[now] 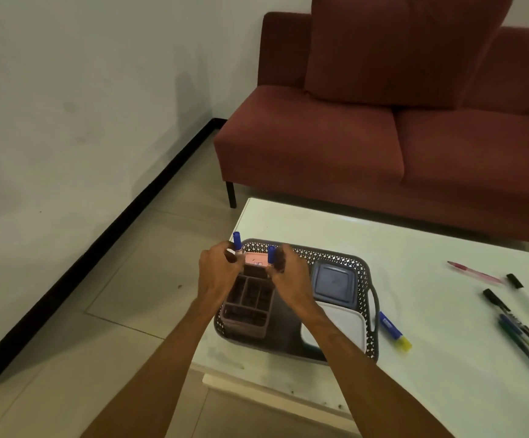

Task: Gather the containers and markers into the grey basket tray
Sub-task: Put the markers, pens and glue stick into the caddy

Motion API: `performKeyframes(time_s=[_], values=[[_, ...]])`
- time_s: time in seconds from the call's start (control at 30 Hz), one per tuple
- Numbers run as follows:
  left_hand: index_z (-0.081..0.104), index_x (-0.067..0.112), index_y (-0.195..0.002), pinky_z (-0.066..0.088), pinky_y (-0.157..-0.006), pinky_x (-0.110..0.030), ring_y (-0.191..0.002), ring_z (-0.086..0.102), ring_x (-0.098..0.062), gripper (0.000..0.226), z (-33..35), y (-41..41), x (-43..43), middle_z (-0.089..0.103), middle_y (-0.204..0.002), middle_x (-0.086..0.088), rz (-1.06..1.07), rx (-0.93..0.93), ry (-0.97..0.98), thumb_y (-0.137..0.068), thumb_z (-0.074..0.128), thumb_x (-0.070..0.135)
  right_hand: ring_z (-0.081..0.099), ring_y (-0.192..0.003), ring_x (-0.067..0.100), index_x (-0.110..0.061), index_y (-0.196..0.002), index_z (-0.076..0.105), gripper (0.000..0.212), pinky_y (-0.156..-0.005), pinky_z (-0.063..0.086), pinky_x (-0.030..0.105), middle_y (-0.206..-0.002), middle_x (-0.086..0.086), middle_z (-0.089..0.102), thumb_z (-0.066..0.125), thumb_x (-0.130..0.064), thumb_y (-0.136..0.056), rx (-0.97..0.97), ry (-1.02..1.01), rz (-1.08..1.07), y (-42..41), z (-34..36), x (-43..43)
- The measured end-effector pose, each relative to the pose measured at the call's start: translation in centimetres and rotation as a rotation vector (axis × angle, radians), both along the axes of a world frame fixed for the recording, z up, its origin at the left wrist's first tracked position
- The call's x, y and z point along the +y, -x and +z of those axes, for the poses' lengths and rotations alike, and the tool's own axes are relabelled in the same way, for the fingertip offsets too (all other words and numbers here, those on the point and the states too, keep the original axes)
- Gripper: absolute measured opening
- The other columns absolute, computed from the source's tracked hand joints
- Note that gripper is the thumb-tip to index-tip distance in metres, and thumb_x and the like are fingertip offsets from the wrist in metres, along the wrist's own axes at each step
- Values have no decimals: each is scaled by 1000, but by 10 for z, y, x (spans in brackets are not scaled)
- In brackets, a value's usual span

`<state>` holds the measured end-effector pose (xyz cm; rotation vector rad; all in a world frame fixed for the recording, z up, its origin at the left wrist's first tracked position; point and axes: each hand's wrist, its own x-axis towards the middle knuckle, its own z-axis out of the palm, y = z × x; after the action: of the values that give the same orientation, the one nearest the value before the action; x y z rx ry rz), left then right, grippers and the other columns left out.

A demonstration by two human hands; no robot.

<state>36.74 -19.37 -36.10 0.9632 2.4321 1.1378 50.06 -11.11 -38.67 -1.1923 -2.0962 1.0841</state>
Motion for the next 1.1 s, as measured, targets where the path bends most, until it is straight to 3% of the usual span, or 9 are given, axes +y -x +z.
performKeyframes(time_s=[0.13, 0.27, 0.43, 0.57, 0.67, 0.77, 1.0, 1.1], values=[[72, 7, -103, 58, -81, -30, -71, 63, -14, 24, -10, 1, -1, 74, -92, -10, -2, -8, 119, -84, 76, 20, 65, -112, 21, -15, -114, 57, 37, -91, 55, 30, -118, 6, 68, 75, -7, -83, -35, -8, 19, -1, -5, 1], [71, 7, -106, 51, -78, -26, -78, 62, -15, 29, -18, -2, 1, 74, -98, -11, 26, 8, 143, -82, 79, 22, 64, -115, 21, -15, -119, 56, 42, -89, 56, 29, -123, 7, 66, 75, -6, -83, -33, 0, 21, -3, -9, 3], [59, 12, -129, 56, -88, -36, -107, 65, -25, 60, -12, -9, 2, 63, -127, -11, 80, -34, 58, -76, 84, 26, 63, -112, 16, -19, -121, 56, 47, -87, 53, 22, -122, 2, 66, 79, -13, -81, -7, -2, 68, -12, -8, 8], [52, 18, -133, 51, -95, -37, -123, 53, -25, 65, 5, -28, 11, 51, -136, -7, 71, 126, -68, -77, 83, 31, 54, -110, 6, -23, -127, 55, 57, -90, 47, 22, -124, -3, 63, 82, -22, -77, 35, -39, 66, -37, 0, 16], [57, 17, -128, 48, -95, -31, -124, 52, -24, 54, 25, -64, 34, 53, -134, -8, -26, 150, -221, -81, 79, 27, 59, -108, 10, -19, -123, 59, 44, -94, 52, 26, -120, -2, 65, 77, -20, -82, 88, -59, -11, -67, 9, 29], [63, 12, -123, 53, -99, -39, -119, 58, -25, 43, 36, -118, 66, 56, -132, -8, -202, 102, -271, -84, 77, 23, 64, -107, 15, -14, -121, 63, 37, -97, 52, 28, -120, 1, 68, 74, -24, -87, 121, -69, -138, -107, 17, 45], [67, 13, -119, 59, -90, -34, -105, 65, -20, 36, 15, -255, 129, 62, -126, -4, -471, -79, -201, -86, 75, 25, 63, -97, 10, -17, -118, 65, 29, -86, 50, 18, -118, -3, 68, 70, -22, -90, 131, -69, -416, -235, 8, 78], [68, 12, -116, 57, -90, -32, -103, 66, -21, 34, 1, -319, 146, 66, -121, -5, -579, -125, -190, -85, 76, 23, 65, -93, 13, -16, -114, 66, 25, -84, 55, 26, -112, -3, 69, 70, -18, -89, 97, -102, -584, -306, 0, 89]])
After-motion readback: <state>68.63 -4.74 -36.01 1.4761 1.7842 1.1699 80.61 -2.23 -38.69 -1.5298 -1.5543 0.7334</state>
